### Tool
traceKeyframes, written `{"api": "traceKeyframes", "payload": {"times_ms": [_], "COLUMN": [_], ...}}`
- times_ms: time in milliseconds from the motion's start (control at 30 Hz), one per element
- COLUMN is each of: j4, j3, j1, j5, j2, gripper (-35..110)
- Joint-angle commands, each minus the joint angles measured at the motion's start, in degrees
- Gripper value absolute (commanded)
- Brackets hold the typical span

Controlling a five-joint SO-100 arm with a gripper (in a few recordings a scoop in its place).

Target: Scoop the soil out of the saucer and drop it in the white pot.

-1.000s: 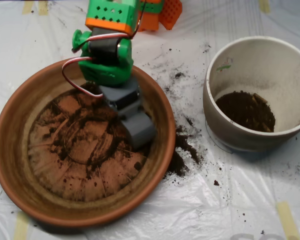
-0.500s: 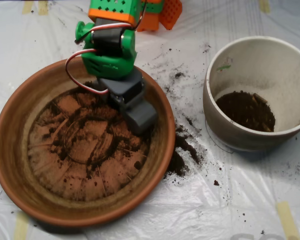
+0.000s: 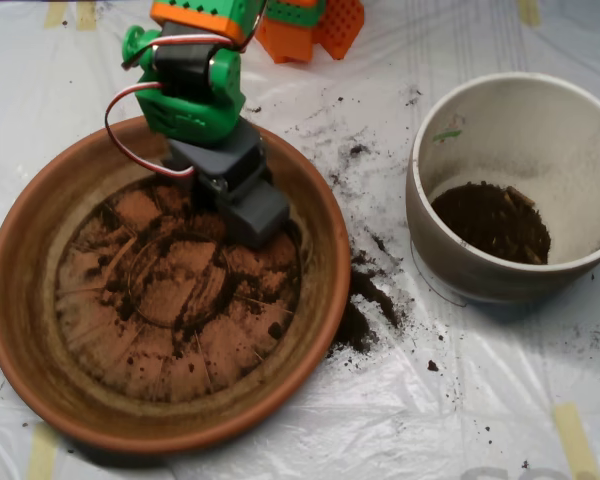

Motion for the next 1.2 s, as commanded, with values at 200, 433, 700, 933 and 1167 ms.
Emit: {"api": "traceKeyframes", "payload": {"times_ms": [200, 433, 700, 933, 1167], "j4": [-0.09, -1.58, 4.22, 7.82, 9.76], "j3": [3.08, 2.64, -8.53, -18.72, -22.15], "j1": [3.78, 6.68, 6.24, -1.41, -10.90], "j5": [-6.77, -9.58, -1.93, 25.49, 43.77], "j2": [4.48, 3.08, -0.44, 2.11, 14.33], "gripper": [17, 1, 0, -1, -1]}}
